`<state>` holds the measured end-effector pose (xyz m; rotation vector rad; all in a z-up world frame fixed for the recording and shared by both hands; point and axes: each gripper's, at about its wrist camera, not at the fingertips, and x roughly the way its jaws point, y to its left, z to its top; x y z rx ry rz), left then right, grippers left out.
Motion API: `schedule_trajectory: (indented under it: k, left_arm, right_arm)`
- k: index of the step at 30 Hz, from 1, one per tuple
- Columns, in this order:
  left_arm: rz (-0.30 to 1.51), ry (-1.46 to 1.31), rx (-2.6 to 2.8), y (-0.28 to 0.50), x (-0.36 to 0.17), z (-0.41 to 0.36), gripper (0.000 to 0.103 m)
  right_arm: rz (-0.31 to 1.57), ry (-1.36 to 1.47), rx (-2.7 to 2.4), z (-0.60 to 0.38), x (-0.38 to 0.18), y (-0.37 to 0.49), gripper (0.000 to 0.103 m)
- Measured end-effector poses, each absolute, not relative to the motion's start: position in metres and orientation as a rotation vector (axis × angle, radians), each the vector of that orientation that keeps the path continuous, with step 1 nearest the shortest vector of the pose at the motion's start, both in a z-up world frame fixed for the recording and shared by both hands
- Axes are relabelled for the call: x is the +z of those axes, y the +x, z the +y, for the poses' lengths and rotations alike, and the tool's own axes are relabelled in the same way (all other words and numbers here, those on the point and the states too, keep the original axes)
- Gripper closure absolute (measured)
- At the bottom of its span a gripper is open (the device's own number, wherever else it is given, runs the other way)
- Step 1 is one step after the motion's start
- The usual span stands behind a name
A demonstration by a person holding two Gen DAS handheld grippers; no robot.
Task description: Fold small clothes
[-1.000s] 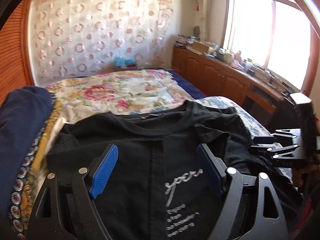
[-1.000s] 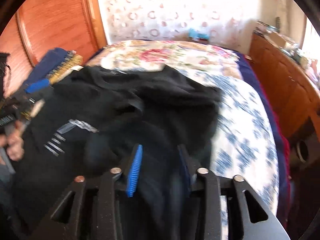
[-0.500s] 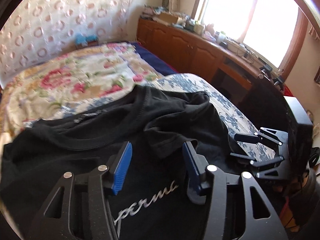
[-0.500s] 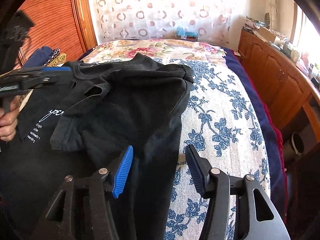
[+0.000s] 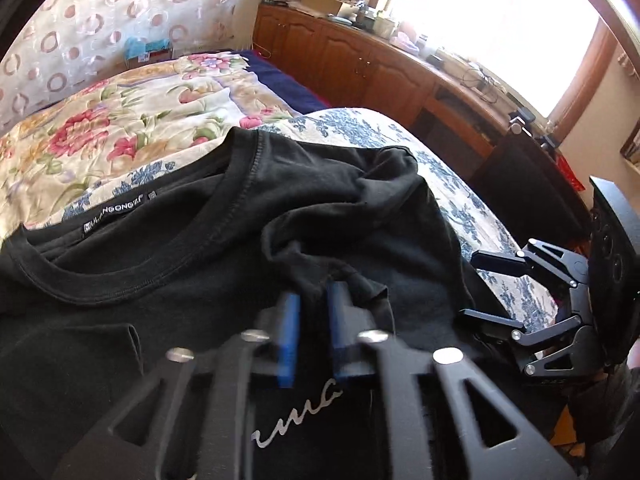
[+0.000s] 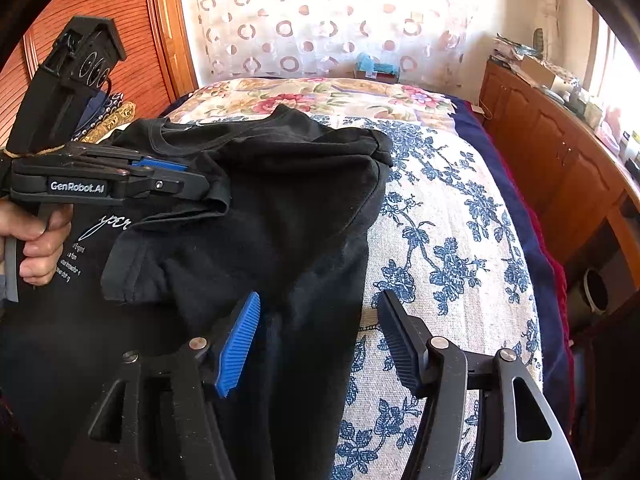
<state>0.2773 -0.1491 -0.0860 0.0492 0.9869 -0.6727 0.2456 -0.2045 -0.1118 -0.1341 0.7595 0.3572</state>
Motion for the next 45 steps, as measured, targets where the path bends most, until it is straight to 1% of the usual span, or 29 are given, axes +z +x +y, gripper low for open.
schedule_trajectory:
  k: [4,7,12,14,15,16,21,22,23,24,25,37,38,41,42,43,45]
  left_arm:
    - [0.950,0.104,-0.627,0.276,-0.074,-0.141,0.098]
    - [0.895,0.125,-0.549,0.278,-0.055,-0.117,0.098]
    - [0.855,0.146,-0.483,0.285,-0.037,-0.082,0.097]
    - [0.830,0.188,-0.450,0.283,-0.032,-0.072,0.085]
    - [0.825,0.191,-0.453,0.283,-0.031,-0.067,0.071]
    - [0.822,0.185,-0.456,0.283,-0.030,-0.062,0.063]
    - [0.797,0.181,-0.366,0.282,-0.025,-0.031,0.055]
    - [0.793,0.179,-0.339,0.283,-0.025,-0.024,0.048]
    - [0.794,0.178,-0.317,0.284,-0.025,-0.019,0.044]
    - [0.793,0.179,-0.303,0.285,-0.024,-0.014,0.026]
    - [0.793,0.178,-0.290,0.286,-0.024,-0.008,0.019]
    - [0.948,0.179,-0.153,0.301,-0.048,0.034,0.020]
    - [0.953,0.186,-0.150,0.299,-0.051,0.036,0.022]
    - [0.975,0.208,-0.150,0.298,-0.058,0.039,0.033]
    - [0.978,0.219,-0.147,0.298,-0.059,0.039,0.042]
    - [0.983,0.231,-0.146,0.299,-0.061,0.039,0.047]
    - [1.006,0.246,-0.153,0.304,-0.064,0.040,0.051]
  right_arm:
    - [0.761,-0.134,0.362,-0.206,-0.112,0.247,0.037]
    - [0.762,-0.140,0.366,-0.204,-0.113,0.247,0.035]
    - [0.763,-0.143,0.369,-0.203,-0.113,0.247,0.033]
    - [0.763,-0.144,0.368,-0.203,-0.113,0.248,0.033]
    - [0.764,-0.141,0.371,-0.204,-0.113,0.248,0.033]
    - [0.764,-0.141,0.371,-0.204,-0.113,0.248,0.033]
    - [0.764,-0.142,0.370,-0.204,-0.113,0.248,0.033]
    - [0.764,-0.141,0.371,-0.204,-0.113,0.248,0.033]
    - [0.764,-0.141,0.371,-0.204,-0.113,0.248,0.033]
    - [0.764,-0.142,0.371,-0.204,-0.113,0.248,0.033]
    - [0.764,-0.142,0.371,-0.204,-0.113,0.248,0.033]
    - [0.762,-0.122,0.393,-0.208,-0.112,0.249,0.033]
    - [0.758,-0.119,0.397,-0.210,-0.111,0.251,0.033]
    - [0.738,-0.116,0.398,-0.213,-0.104,0.256,0.033]
    - [0.726,-0.114,0.403,-0.214,-0.100,0.258,0.033]
    - [0.716,-0.112,0.406,-0.215,-0.096,0.260,0.033]
    - [0.684,-0.123,0.406,-0.215,-0.086,0.265,0.033]
